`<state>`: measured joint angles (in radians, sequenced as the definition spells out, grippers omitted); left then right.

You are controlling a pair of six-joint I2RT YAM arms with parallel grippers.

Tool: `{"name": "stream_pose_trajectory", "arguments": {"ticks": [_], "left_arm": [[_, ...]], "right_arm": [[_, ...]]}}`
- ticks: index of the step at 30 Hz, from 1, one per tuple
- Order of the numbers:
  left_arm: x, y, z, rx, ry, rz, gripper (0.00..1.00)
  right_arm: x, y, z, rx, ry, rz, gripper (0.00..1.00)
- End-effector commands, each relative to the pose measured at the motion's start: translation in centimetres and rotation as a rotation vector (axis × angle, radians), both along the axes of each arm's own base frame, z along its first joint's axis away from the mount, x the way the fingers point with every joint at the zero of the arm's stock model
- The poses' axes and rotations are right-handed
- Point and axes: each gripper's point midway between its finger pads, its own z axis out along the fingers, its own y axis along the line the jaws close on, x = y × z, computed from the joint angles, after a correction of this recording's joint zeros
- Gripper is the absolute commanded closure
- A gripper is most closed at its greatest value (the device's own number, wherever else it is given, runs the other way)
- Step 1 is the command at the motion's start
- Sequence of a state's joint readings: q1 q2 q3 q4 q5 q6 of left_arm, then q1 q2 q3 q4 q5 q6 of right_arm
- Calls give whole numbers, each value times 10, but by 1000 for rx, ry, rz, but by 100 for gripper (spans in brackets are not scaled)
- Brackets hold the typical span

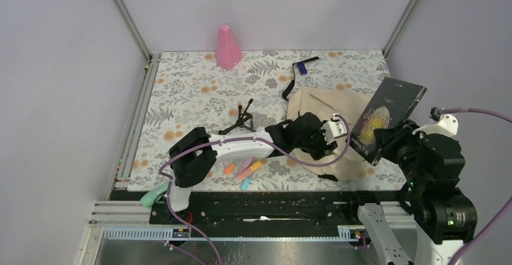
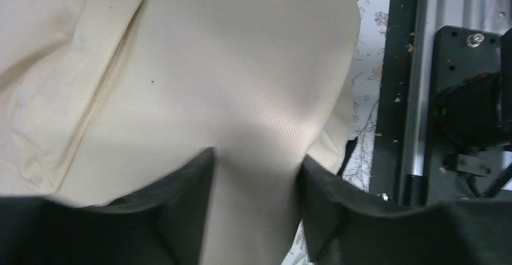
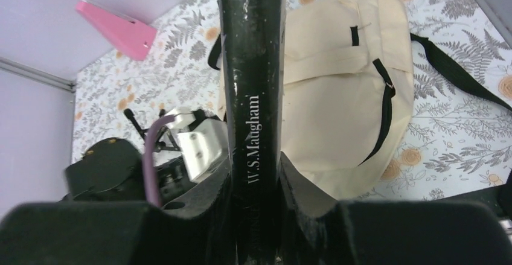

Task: Pack the student bag
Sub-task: Pick up the book from the center of the board, then place the book in the student bag.

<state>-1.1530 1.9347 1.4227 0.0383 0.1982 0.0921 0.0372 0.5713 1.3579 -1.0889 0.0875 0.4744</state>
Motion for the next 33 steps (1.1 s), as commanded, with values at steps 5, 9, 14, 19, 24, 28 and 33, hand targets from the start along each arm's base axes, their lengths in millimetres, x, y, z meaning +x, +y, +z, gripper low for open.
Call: {"name": "stream_pose_trajectory", "arguments": {"ticks": [5, 9, 14, 19, 24, 28, 33], "left_arm": [[43, -14, 49, -72, -68, 139, 99], [77, -9, 78, -174, 10, 195, 100], [100, -14, 90, -253, 161, 117, 100], [104, -15, 106, -294, 173, 92, 100], [100, -10, 133, -370, 197, 64, 100], [90, -7, 144, -393, 211, 14, 100], [82, 0, 158, -422, 192, -11, 100]], "right_arm": [[-32, -4, 29, -6, -67, -16, 100], [-50, 9, 7, 58, 27, 33, 100], [-65, 55, -7, 271, 46, 207, 100], [-64, 94, -37, 475, 140, 347, 100], [-50, 106, -61, 603, 189, 352, 100], [-35, 101, -69, 638, 179, 283, 100], [-12, 100, -70, 803, 111, 189, 100]]}}
